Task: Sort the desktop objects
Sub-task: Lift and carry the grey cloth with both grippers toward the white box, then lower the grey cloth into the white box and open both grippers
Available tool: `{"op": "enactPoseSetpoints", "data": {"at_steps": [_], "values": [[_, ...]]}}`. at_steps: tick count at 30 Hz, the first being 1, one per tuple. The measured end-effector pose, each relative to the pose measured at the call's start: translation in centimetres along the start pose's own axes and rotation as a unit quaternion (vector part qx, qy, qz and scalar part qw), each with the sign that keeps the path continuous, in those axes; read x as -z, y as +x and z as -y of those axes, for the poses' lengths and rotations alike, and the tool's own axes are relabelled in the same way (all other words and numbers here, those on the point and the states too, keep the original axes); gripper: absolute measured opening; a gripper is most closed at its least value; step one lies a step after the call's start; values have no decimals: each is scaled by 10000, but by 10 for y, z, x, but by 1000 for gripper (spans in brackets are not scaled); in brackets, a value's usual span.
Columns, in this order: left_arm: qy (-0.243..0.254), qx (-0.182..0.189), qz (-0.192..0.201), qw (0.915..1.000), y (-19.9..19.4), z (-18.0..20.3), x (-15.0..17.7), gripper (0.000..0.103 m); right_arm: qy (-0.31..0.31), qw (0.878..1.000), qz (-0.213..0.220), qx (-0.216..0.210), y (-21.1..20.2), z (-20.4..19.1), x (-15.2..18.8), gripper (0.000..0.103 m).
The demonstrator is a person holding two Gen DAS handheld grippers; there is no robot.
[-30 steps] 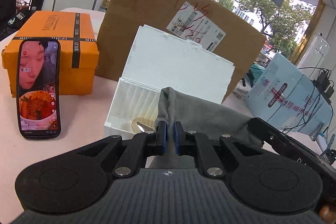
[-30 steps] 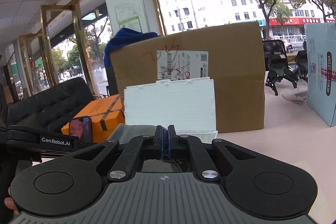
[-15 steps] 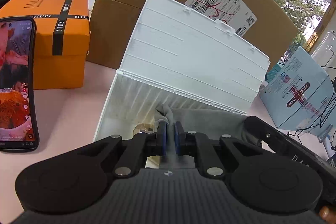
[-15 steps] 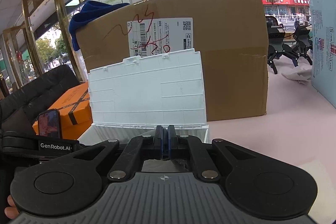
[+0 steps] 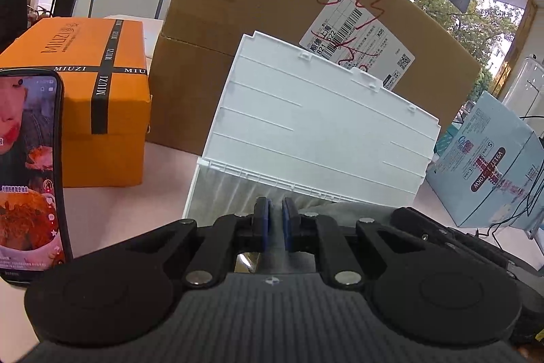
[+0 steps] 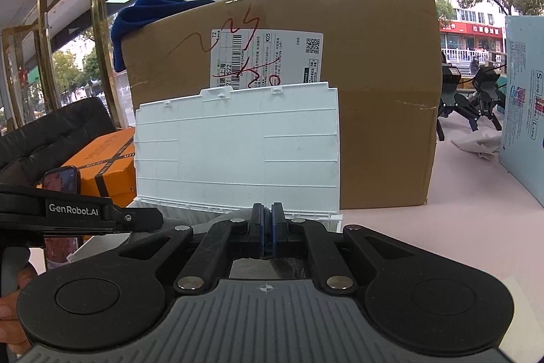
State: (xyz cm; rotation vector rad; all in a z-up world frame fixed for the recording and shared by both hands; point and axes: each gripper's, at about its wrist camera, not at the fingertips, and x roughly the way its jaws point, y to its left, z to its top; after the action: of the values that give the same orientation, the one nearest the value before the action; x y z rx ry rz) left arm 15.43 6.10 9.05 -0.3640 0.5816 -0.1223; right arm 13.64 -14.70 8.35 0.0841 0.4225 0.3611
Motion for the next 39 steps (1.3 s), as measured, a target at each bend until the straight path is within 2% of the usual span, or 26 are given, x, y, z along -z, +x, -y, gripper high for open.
{"op": "enactPoseSetpoints", "data": {"at_steps": [6, 8, 10, 11, 13, 15, 19, 23, 26, 27, 29, 31, 32, 34, 36, 37, 38, 39], "values": [[110, -27, 119, 9999, -6, 1, -2, 9, -71, 9999, -79, 104, 11, 0, 3, 5], [189, -10, 51, 9998, -7, 3, -2, 16, -108, 9998, -117, 144, 13, 0, 4, 5], [231, 52, -8, 9997, -7, 4, -2, 29, -154, 9996, -123, 187, 14, 1, 4, 5], [242, 77, 15, 9997, -8, 5, -3, 31, -177, 9995, -126, 208, 15, 1, 5, 5], [295, 13, 151, 9995, -12, 5, -3, 40, -189, 9994, -178, 216, 18, 0, 6, 5], [319, -79, 360, 9988, -18, 5, -5, 44, -201, 9993, -232, 227, 21, 0, 8, 5], [374, -32, 567, 9977, -27, 6, -7, 49, -216, 9990, -292, 243, 23, 0, 9, 5], [503, 216, 306, 9980, -22, 11, -3, 49, -287, 9986, -350, 283, 28, -2, 10, 5], [387, 275, 190, 9987, -18, 9, -3, 49, -446, 9973, -515, 280, 32, -4, 10, 6], [308, 250, 222, 9990, -19, 6, -4, 49, -455, 9969, -615, 204, 33, -3, 9, 8], [207, 189, 348, 9990, -23, 1, -7, 49, -321, 9970, -700, 48, 31, 1, 7, 28], [201, 160, 473, 9985, -28, -1, -10, 49, -257, 9975, -645, -143, 25, 3, 1, 40], [199, 160, 531, 9983, -31, -2, -11, 49, -241, 9977, -596, -208, 21, 3, -3, 40], [179, 186, 605, 9978, -35, -2, -12, 49, -204, 9970, -581, -463, 15, 3, -12, 38], [158, 248, 612, 9977, -39, -2, -12, 49, -61, 9823, -1205, -1435, 24, 2, -24, 19], [144, 276, 607, 9977, -40, -3, -13, 49, 79, 9715, -1585, -1758, 33, 1, -26, 9], [123, 298, 612, 9976, -42, -4, -14, 49, 209, 9625, -1936, -1889, 43, -1, -28, 9], [101, 320, 617, 9975, -43, -4, -14, 49, 164, 9589, -2184, -1801, 54, -7, -28, 9]]}}
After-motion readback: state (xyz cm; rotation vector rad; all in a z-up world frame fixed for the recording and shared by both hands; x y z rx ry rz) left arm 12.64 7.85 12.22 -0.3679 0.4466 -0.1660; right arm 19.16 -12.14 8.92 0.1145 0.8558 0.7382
